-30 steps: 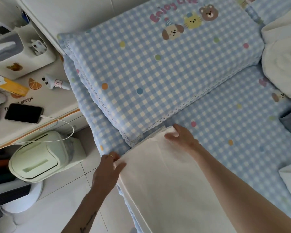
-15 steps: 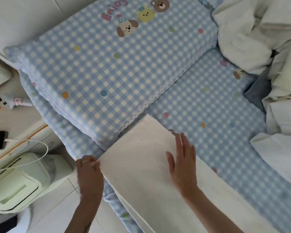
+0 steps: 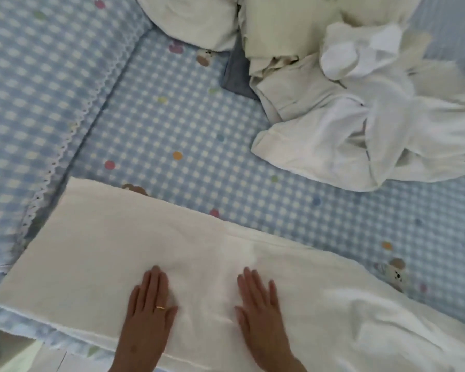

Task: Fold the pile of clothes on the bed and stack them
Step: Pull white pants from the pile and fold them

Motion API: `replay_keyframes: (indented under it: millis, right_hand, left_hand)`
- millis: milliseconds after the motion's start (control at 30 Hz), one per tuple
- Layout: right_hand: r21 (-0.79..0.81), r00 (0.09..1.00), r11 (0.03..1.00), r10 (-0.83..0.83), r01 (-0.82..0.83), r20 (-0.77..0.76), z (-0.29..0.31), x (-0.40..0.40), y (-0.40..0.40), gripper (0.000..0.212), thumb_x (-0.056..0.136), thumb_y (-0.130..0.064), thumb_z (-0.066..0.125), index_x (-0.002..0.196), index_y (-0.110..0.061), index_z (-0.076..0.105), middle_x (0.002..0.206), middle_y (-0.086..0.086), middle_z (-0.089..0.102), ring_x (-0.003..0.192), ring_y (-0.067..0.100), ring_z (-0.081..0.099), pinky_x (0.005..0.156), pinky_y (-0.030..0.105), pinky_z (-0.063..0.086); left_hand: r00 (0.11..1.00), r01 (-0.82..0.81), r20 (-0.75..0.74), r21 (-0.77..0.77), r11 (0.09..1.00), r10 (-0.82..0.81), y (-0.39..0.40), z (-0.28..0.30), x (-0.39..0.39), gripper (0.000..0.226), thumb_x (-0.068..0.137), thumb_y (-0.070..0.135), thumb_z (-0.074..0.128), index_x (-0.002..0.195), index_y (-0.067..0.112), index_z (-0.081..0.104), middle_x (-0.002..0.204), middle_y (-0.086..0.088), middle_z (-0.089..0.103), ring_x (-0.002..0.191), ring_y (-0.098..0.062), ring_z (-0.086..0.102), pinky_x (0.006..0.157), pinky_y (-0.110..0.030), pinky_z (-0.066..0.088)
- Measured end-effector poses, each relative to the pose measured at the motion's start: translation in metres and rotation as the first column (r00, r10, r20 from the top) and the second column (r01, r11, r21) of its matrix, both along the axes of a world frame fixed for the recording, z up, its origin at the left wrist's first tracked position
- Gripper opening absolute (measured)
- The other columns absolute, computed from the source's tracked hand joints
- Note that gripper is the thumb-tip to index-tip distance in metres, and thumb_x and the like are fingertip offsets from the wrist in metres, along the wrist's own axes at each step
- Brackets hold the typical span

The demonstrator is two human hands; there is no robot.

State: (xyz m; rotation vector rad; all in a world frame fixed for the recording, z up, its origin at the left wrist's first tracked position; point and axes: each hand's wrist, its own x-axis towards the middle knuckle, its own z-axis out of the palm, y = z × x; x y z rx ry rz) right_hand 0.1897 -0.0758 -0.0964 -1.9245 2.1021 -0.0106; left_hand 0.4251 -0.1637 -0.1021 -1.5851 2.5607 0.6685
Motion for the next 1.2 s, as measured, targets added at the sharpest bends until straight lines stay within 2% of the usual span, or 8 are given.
replay_keyframes:
  millis: [100, 333, 500, 733, 933, 1000, 1100, 1200]
  right_hand:
    - [0.103, 0.928, 0.924, -0.360, 0.369, -0.090, 0.004, -0.075, -0.002, 0.059, 0.094, -0.038, 0.027, 0.145, -0.008, 0.032, 0.154, 0.010, 0.025, 0.144, 0.018, 0.011, 0.115, 0.046, 0.009]
    - [0.120, 0.994, 0.992, 0.038, -0.050, 0.100, -0.002, -0.095, 0.060, 0.054, 0.100, -0.040, 0.027, 0.148, -0.016, 0.024, 0.158, 0.002, 0.016, 0.144, 0.020, 0.021, 0.114, 0.045, 0.013]
    - [0.097, 0.925, 0.920, -0.379, 0.381, -0.040, 0.009, -0.174, 0.098, 0.056, 0.097, -0.035, 0.030, 0.148, -0.013, 0.024, 0.157, 0.006, 0.018, 0.145, 0.022, 0.016, 0.115, 0.051, 0.014]
    - [0.166, 0.932, 0.918, -0.362, 0.361, -0.024, 0.009, -0.225, 0.202, 0.054, 0.098, -0.040, 0.025, 0.145, -0.015, 0.034, 0.153, 0.003, 0.031, 0.143, 0.017, 0.019, 0.111, 0.045, 0.021]
    - [0.179, 0.554, 0.529, -0.819, 0.830, -0.150, 0.031, -0.300, 0.306, 0.060, 0.099, -0.041, 0.009, 0.144, -0.012, 0.036, 0.150, 0.011, 0.035, 0.137, 0.029, 0.036, 0.107, 0.054, 0.029]
    - [0.209, 0.516, 0.484, -0.845, 0.850, -0.140, 0.035, -0.319, 0.334, 0.066, 0.098, -0.046, 0.005, 0.142, -0.010, 0.039, 0.147, 0.015, 0.038, 0.134, 0.032, 0.040, 0.102, 0.054, 0.038]
    - [0.179, 0.473, 0.468, -0.881, 0.865, 0.017, 0.033, -0.330, 0.350, 0.054, 0.100, -0.042, 0.020, 0.143, -0.014, 0.035, 0.147, 0.012, 0.040, 0.135, 0.030, 0.040, 0.102, 0.046, 0.040]
    - [0.194, 0.305, 0.348, -0.927, 0.917, 0.221, 0.033, -0.323, 0.348, 0.064, 0.091, -0.037, 0.055, 0.146, -0.017, 0.029, 0.142, 0.008, 0.044, 0.128, 0.029, 0.043, 0.099, 0.038, 0.040]
  left_hand:
    - [0.998, 0.070, 0.001, 0.036, 0.997, -0.071, 0.007, 0.007, -0.031, 0.059, 0.098, 0.043, 0.007, 0.150, 0.015, 0.004, 0.159, -0.003, -0.004, 0.146, -0.015, -0.001, 0.116, -0.030, 0.005]
    - [0.952, 0.304, 0.022, 0.039, 0.952, -0.305, 0.050, 0.012, -0.132, 0.053, 0.099, 0.039, 0.019, 0.139, 0.006, 0.028, 0.159, -0.004, -0.006, 0.146, -0.017, -0.005, 0.113, -0.034, 0.011]
    - [0.890, 0.456, -0.021, 0.014, 0.890, -0.456, 0.071, 0.024, -0.231, 0.055, 0.086, 0.029, 0.038, 0.134, 0.004, 0.049, 0.145, -0.014, 0.038, 0.137, -0.026, 0.035, 0.108, -0.038, 0.022]
    - [0.799, 0.601, -0.007, -0.031, 0.799, -0.601, 0.083, 0.030, -0.351, 0.062, 0.079, 0.019, 0.071, 0.135, 0.002, 0.048, 0.144, -0.019, 0.041, 0.132, -0.036, 0.041, 0.104, -0.052, 0.039]
    - [0.683, 0.725, 0.104, 0.026, 0.688, -0.723, 0.113, 0.021, -0.402, 0.070, 0.081, 0.030, 0.069, 0.141, 0.008, 0.040, 0.149, -0.018, 0.032, 0.137, -0.036, 0.033, 0.109, -0.052, 0.032]
    - [0.684, 0.722, 0.154, -0.005, 0.692, -0.713, 0.116, 0.016, -0.412, 0.060, 0.087, 0.031, 0.057, 0.139, 0.006, 0.042, 0.148, -0.020, 0.033, 0.136, -0.038, 0.033, 0.108, -0.053, 0.032]
    - [0.748, 0.662, 0.120, -0.068, 0.746, -0.653, 0.122, 0.018, -0.441, 0.051, 0.092, 0.030, 0.040, 0.131, -0.002, 0.051, 0.137, -0.023, 0.049, 0.128, -0.040, 0.045, 0.105, -0.054, 0.035]
    - [0.655, 0.754, 0.019, 0.044, 0.655, -0.755, 0.148, 0.024, -0.490, 0.055, 0.096, 0.038, 0.036, 0.140, 0.005, 0.041, 0.132, -0.014, 0.054, 0.119, -0.032, 0.053, 0.106, -0.045, 0.038]
